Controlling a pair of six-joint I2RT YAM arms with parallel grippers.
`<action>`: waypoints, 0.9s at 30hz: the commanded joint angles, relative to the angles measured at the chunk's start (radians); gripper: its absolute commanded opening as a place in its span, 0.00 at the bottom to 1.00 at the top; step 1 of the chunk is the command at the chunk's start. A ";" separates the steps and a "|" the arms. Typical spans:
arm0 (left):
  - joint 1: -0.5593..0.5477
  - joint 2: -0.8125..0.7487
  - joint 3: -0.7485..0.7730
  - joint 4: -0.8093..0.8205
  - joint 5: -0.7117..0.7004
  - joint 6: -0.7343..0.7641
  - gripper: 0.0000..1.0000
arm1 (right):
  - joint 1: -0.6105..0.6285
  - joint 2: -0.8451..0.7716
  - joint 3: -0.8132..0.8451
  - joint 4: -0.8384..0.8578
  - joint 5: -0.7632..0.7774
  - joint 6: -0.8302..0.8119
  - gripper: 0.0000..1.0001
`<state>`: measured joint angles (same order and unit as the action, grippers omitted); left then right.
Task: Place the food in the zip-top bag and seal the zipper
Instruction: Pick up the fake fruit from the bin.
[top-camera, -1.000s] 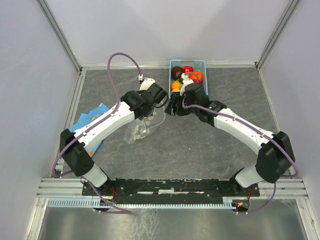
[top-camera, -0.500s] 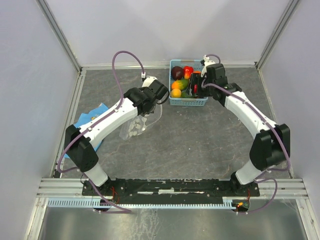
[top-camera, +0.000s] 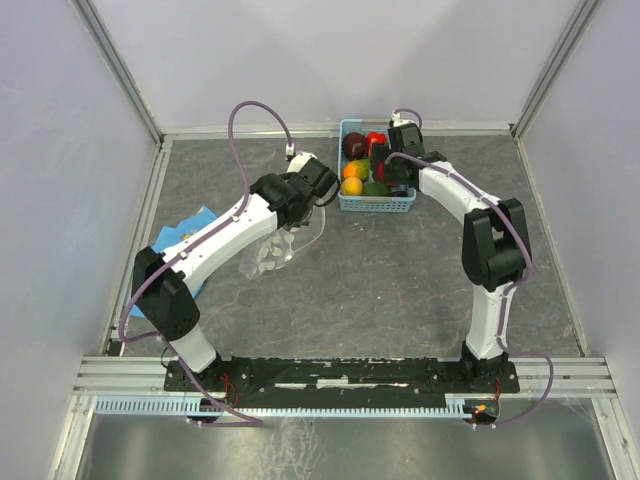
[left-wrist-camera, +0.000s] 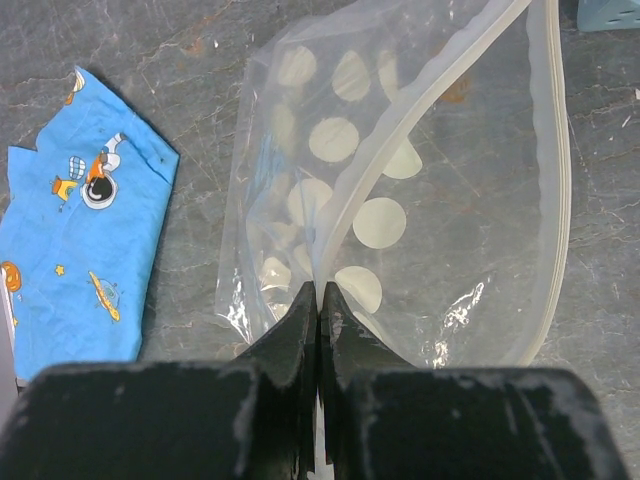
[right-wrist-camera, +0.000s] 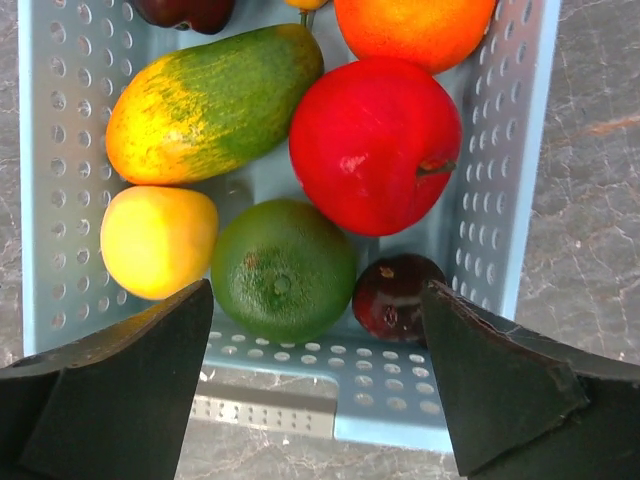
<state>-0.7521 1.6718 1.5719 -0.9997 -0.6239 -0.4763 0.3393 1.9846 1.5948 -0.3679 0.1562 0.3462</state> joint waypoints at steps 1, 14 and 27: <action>0.005 0.003 0.043 0.021 -0.002 0.034 0.03 | -0.003 0.061 0.114 -0.028 -0.044 0.001 0.93; 0.010 0.013 0.057 0.018 0.004 0.038 0.03 | -0.010 0.191 0.194 -0.162 -0.148 -0.001 0.97; 0.010 -0.007 0.049 0.000 0.015 0.022 0.03 | -0.017 0.266 0.237 -0.234 -0.145 -0.014 0.99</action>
<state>-0.7471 1.6890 1.5871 -1.0016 -0.6174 -0.4763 0.3347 2.2230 1.7939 -0.5255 0.0139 0.3428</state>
